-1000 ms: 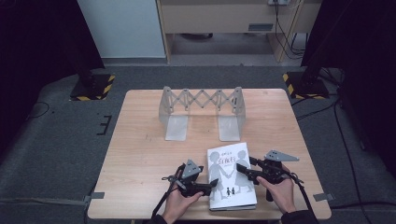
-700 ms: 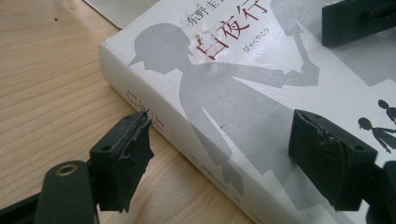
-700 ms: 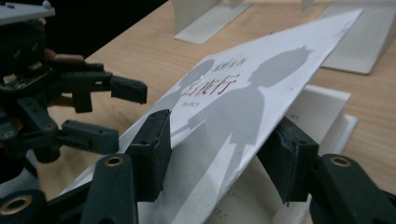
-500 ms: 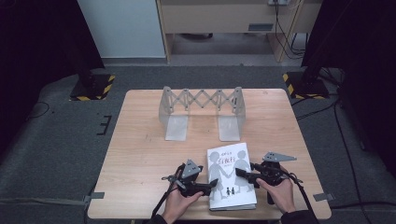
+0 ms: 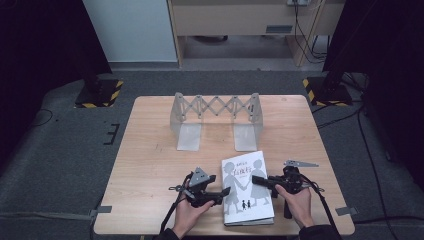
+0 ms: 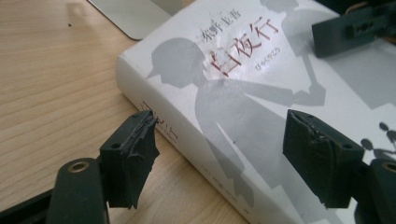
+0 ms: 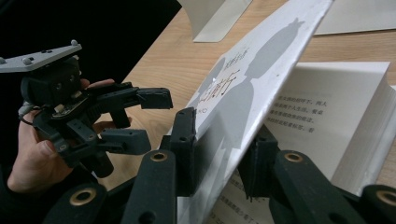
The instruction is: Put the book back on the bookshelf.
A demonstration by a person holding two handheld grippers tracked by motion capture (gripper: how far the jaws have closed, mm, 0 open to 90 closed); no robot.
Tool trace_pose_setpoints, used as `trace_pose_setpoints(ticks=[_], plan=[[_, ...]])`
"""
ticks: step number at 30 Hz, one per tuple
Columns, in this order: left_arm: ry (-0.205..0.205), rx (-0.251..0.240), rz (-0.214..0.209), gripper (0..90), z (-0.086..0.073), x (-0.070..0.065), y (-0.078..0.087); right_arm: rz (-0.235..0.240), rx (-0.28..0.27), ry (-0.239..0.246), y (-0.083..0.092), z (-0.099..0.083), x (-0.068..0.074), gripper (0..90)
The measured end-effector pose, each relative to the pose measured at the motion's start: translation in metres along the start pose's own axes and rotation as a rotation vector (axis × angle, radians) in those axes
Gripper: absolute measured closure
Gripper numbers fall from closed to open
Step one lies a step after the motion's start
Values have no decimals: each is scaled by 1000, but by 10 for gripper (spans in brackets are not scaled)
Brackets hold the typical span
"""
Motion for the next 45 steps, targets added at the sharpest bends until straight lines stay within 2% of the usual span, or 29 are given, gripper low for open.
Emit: trace_pose_setpoints(ticks=[2,8,11,14,18,21,24,27,30,34,41,42,43,44,45], plan=[[25,-11,-11,251,2,2,1,1,0,-18,0,1,1,718],[54,-34,-30,249,4,4,1,-6,-11,-39,1,5,5,743],[65,-41,-47,245,5,3,-1,-6,-21,-32,1,6,7,752],[59,-44,-54,236,5,2,-3,17,-40,-30,4,12,12,766],[79,-61,-90,210,4,0,-5,22,-70,-15,7,16,16,768],[59,-44,-99,182,1,-1,-9,56,-102,1,12,19,21,768],[93,-81,-147,137,2,-2,-11,98,-134,27,16,23,29,769],[80,-100,-170,73,1,-2,-14,135,-144,41,19,25,33,768],[97,-106,-199,0,-2,-2,-19,150,-145,46,18,24,34,768],[99,-123,-217,0,-4,0,-21,153,-148,38,17,23,31,767],[137,-118,-246,0,-6,0,-22,160,-154,76,18,23,32,764],[169,-106,-267,0,-8,-2,-23,160,-154,80,18,23,32,764],[169,-106,-267,0,-8,-2,-23,160,-154,80,18,23,32,764],[199,-70,-330,0,-12,-9,-27,162,-148,90,18,22,31,764],[202,-74,-331,0,-13,-12,-28,162,-147,97,18,22,31,765]])
Point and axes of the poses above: each handheld gripper's, and its own axes: y roughly backward along the jaws, z roughly out of its top, x roughly to its left, the point moved 7 cm from there along -y, roughly forward along the jaws, and after that the axes turned 8 degrees about -z, right-handed, at the moved point
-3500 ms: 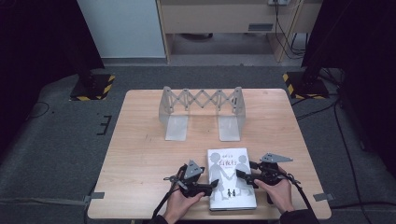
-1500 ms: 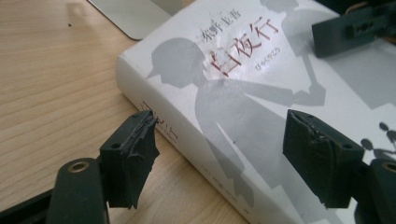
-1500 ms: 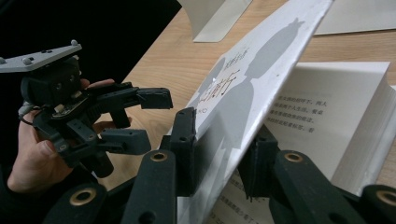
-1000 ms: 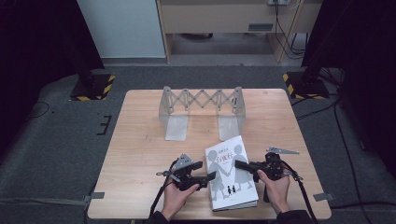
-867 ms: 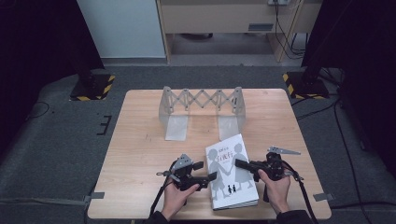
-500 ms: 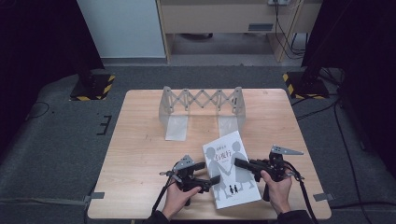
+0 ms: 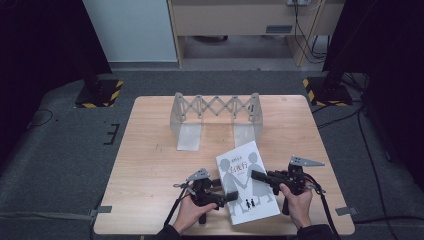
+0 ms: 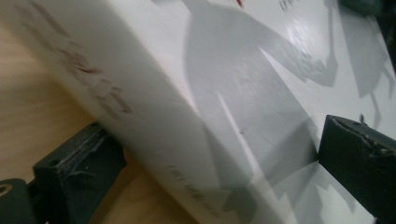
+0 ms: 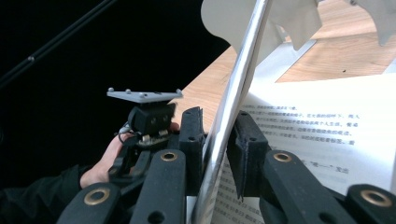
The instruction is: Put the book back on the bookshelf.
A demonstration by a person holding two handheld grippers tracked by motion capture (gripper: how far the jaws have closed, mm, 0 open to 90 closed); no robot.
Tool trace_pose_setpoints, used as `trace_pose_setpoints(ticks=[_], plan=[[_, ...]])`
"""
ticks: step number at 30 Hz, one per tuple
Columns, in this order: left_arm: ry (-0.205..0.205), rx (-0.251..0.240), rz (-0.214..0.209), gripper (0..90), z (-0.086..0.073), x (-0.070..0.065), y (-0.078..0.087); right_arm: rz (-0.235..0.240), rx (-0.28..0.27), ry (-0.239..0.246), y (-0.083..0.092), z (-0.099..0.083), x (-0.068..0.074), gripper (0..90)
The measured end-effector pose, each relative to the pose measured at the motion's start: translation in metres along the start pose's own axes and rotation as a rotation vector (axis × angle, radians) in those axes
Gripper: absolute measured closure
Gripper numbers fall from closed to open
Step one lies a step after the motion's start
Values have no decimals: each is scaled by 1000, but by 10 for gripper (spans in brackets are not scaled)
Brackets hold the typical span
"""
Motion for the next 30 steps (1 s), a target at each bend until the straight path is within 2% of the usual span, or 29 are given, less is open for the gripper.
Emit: trace_pose_setpoints(ticks=[3,4,5,6,7,8,10,14,15,17,20,22,23,24,25,26,30], plan=[[7,2,6,0,0,0,0,-3,8,5,0,0,-1,765],[17,7,9,0,-1,1,0,-10,18,-15,-1,-1,-4,763],[49,34,12,0,-3,4,-1,-34,31,-9,-2,-2,-7,760],[49,34,12,0,-3,4,-1,-34,31,-9,-2,-2,-7,760],[94,68,11,0,-6,6,-2,-67,69,-7,-4,-6,-12,754],[95,69,11,2,-7,6,-2,-85,83,-3,-5,-8,-16,751],[90,74,16,4,-7,6,-2,-87,85,-5,-5,-9,-18,748],[88,74,22,6,-7,6,-2,-108,88,29,-4,-11,-20,719],[88,70,29,8,-7,6,-3,-131,72,66,-4,-11,-23,665],[88,71,32,9,-7,6,-3,-164,52,94,-3,-11,-27,593],[91,70,29,17,-7,6,-3,-181,46,112,-2,-13,-30,575],[87,76,52,30,-8,5,-3,-225,65,144,0,-16,-35,555],[77,81,65,48,-8,6,-3,-289,110,149,0,-20,-39,484],[77,81,65,54,-8,6,-3,-289,110,149,0,-20,-39,484],[69,87,80,64,-8,6,-3,-332,143,138,-5,-29,-44,445],[70,85,81,73,-8,6,-3,-331,149,117,-6,-31,-46,445],[70,85,81,74,-8,6,-3,-336,157,127,-6,-31,-45,444]])
Point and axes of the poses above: each handheld gripper's, and its own axes: y roughly backward along the jaws, z roughly out of its top, x roughly to its left, the point moved 7 cm from there along -y, roughly forward along the jaws, and after that the axes turned 8 degrees about -z, right-handed, at the moved point
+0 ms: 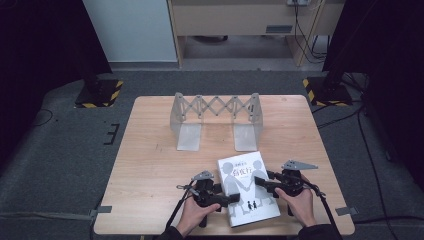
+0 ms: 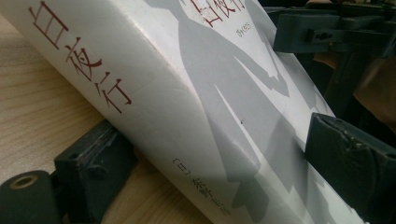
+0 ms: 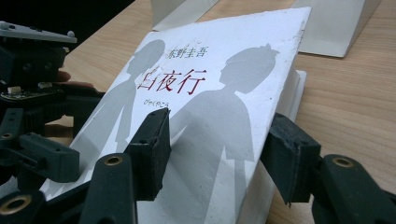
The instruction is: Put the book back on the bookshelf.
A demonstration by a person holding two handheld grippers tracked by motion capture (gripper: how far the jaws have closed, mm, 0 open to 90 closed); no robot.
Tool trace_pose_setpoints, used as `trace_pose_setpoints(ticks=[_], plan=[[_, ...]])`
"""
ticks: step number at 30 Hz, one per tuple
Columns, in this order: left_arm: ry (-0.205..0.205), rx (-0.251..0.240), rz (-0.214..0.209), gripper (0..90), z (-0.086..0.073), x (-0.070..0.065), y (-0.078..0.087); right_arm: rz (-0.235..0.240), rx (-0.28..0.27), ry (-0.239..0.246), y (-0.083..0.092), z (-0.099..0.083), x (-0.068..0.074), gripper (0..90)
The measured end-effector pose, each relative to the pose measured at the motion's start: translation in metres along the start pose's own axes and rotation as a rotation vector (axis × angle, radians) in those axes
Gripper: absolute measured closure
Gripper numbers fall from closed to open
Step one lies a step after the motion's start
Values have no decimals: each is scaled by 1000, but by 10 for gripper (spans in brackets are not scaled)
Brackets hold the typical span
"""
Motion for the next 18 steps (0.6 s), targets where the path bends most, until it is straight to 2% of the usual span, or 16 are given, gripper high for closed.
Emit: trace_pose_setpoints(ticks=[2,5,12,14,15,18], plan=[[2,-2,4,76,0,0,0,-6,3,-9,-1,-1,-1,440],[-4,-1,22,82,0,-1,-1,-53,32,-11,-5,-7,-4,396],[5,-9,19,81,0,-1,-1,-43,24,-51,-6,-8,-6,391],[13,-21,20,81,0,-1,-2,-46,22,-48,-7,-9,-8,364],[17,-27,22,81,0,-1,-2,-71,18,-11,-8,-10,-9,354],[18,-28,22,82,0,-1,-2,-74,15,0,-7,-10,-8,360]])
Point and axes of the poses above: each handheld gripper's, and its own axes: y roughly backward along the jaws, z roughly out of its top, x roughly to its left, the point moved 7 cm from there along -y, roughly forward along the jaws, and after that the axes turned 8 degrees about -z, right-handed, at the moved point
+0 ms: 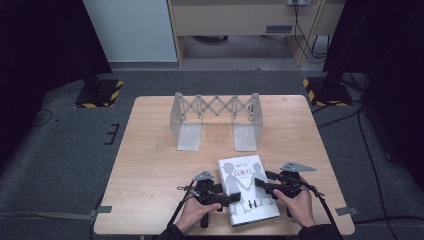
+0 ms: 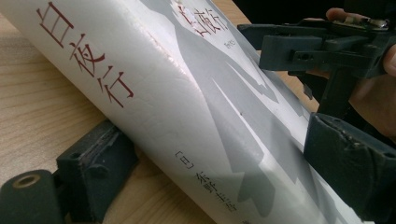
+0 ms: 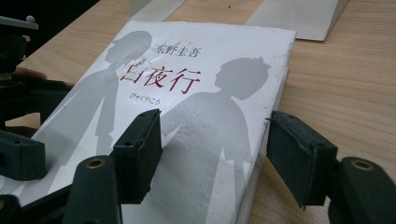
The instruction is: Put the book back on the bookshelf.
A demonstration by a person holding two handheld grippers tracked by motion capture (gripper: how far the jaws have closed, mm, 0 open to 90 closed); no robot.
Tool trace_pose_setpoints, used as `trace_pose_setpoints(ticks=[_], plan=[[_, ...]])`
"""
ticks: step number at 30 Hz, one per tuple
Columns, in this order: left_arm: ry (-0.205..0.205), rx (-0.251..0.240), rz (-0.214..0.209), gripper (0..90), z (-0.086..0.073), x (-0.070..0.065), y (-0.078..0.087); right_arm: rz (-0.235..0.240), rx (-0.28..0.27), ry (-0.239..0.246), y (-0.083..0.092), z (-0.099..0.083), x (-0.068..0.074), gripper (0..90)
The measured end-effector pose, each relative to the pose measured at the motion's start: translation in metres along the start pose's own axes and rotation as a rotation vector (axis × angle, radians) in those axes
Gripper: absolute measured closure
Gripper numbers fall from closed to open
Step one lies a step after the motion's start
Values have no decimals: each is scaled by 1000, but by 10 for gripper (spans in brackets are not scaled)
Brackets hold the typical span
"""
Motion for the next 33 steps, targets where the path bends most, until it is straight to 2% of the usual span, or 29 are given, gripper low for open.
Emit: trace_pose_setpoints(ticks=[4,7,8,9,10,12,13,18,22,25,27,28,29,30,33], plan=[[7,-5,0,84,0,0,0,4,1,-19,0,-1,0,361],[86,-62,-19,175,1,5,4,10,2,-53,-1,-2,-1,363],[86,-62,-19,198,1,5,4,10,2,-53,-1,-2,-1,363],[106,-73,-26,208,1,6,5,16,4,-80,-1,-4,0,370],[105,-72,-26,209,1,6,5,24,9,-107,-1,-4,0,376],[105,-72,-25,213,1,6,5,39,15,-122,-2,-4,0,386],[104,-68,-24,215,2,7,5,51,16,-146,-3,-5,1,392],[116,-64,-30,228,2,8,7,63,4,-152,-3,-4,2,415],[117,-55,-32,240,2,8,8,59,-4,-137,-3,-1,4,431],[127,-81,-35,265,5,8,11,65,-19,-123,-1,1,4,461],[93,-114,-39,301,12,5,15,75,-61,-114,2,6,4,484],[93,-114,-39,301,12,5,15,75,-61,-114,2,6,4,484],[46,-127,-32,303,17,2,18,84,-95,-116,4,10,5,504],[46,-127,-32,310,17,2,18,84,-95,-116,4,10,5,504],[-3,-162,-50,342,26,-3,24,103,-149,-112,8,17,7,522]])
Point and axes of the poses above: each handheld gripper's, and its own axes: y roughly backward along the jaws, z roughly out of its top, x roughly to its left, the point moved 7 cm from there along -y, roughly forward along the jaws, and after that the axes turned 8 degrees about -z, right-handed, at the moved point
